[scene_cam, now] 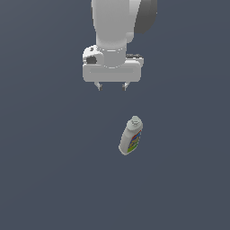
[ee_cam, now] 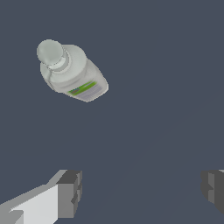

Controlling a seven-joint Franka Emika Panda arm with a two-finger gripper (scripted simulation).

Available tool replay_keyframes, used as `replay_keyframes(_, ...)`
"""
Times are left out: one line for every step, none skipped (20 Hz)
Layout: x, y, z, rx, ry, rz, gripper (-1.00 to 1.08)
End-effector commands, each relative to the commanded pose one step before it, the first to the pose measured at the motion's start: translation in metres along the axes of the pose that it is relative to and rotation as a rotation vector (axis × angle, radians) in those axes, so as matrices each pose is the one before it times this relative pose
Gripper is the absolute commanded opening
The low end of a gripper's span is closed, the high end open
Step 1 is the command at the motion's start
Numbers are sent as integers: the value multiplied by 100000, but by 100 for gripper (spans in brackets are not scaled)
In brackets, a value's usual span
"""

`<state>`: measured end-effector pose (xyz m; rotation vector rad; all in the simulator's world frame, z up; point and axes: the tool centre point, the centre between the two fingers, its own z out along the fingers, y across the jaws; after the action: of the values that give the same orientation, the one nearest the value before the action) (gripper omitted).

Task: Pick up the object and move it to a goal position.

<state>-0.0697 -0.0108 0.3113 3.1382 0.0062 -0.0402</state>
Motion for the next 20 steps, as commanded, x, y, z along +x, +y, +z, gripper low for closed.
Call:
replay_keyframes(0,1,0,0,0,0,100)
replay_keyframes(31,0,22,0,0,0,100)
replay_keyframes(60,-22,13,-137,91,40,100)
replay_keyframes(109,-26,40,-178,119,42,100)
replay_keyframes(150,-34,59,-243,161,31,100)
replay_keyframes(176,-39,72,-299,197,-16,100)
replay_keyframes(145,-34,61,-274,178,-88,100)
replay_keyframes(108,-20,51,-217,139,-156,100)
replay_keyframes(66,-9,36,-159,99,-214,100)
replay_keyframes(21,3,19,-84,49,-229,100)
replay_keyframes(-10,8,2,-9,2,-138,100)
replay_keyframes(-18,-10,-15,0,0,0,100)
replay_keyframes(3,8,2,54,-31,141,100)
replay_keyframes(16,-10,-3,27,-12,247,100)
replay_keyframes(34,-20,-1,17,-2,352,100)
replay_keyframes(51,-33,2,10,5,453,100)
replay_keyframes(67,-38,4,5,11,569,100)
replay_keyframes(82,-49,6,2,16,676,100)
replay_keyframes(95,-55,7,2,19,787,100)
replay_keyframes(105,-64,8,5,19,887,100)
